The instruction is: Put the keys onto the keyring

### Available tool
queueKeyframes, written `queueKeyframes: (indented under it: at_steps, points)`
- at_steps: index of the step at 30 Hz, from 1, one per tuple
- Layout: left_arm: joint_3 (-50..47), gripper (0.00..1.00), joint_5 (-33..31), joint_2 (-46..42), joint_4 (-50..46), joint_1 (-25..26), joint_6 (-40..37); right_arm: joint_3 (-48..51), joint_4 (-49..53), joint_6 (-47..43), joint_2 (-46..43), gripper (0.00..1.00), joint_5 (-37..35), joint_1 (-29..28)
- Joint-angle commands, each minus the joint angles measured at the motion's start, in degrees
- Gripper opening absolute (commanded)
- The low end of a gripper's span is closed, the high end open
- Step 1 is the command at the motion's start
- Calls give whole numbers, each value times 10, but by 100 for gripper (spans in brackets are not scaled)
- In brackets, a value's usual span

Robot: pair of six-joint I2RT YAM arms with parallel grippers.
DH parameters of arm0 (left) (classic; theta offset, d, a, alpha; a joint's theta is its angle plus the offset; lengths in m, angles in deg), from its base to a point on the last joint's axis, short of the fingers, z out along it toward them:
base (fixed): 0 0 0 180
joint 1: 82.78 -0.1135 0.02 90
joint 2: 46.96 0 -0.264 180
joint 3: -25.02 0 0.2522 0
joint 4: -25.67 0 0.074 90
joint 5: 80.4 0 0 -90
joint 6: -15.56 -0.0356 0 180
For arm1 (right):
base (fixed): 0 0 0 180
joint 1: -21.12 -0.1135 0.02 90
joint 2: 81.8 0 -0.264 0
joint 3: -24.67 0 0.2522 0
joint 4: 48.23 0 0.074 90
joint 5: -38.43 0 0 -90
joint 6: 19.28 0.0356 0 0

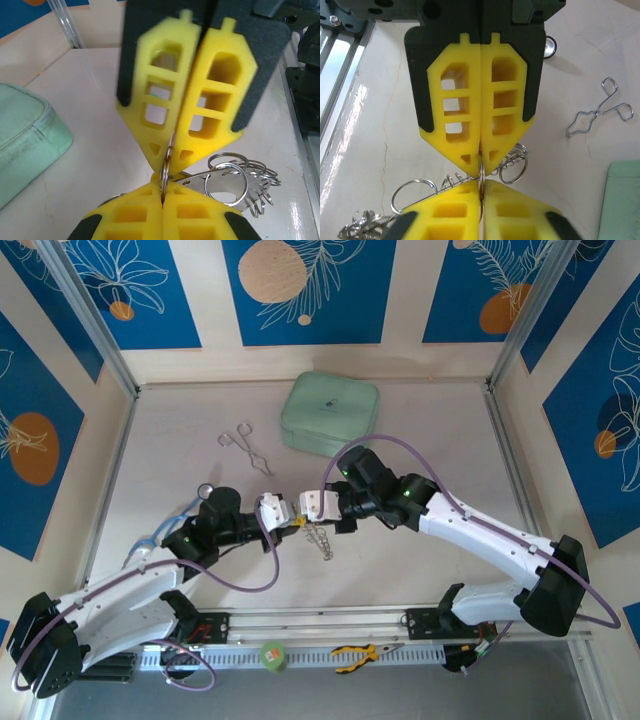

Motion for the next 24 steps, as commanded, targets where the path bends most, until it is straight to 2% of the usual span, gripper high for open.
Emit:
queueKeyframes:
  at_steps: [1, 3, 6, 16, 24]
  points:
    - [1, 0, 20, -10, 41, 2, 9, 23, -61, 57, -40, 30, 74, 34]
    - [-19, 0, 23, -19, 80, 2, 22, 63, -106, 114, -71, 37, 131, 72]
    - [-46, 0, 23, -27, 138, 1, 37, 103, -141, 170, -91, 37, 189, 98]
    - [-72, 0, 15, -33, 188, 2, 49, 122, -162, 209, -72, 34, 230, 96]
    - [-72, 0, 8, -32, 194, 2, 52, 113, -144, 210, -53, 24, 214, 93]
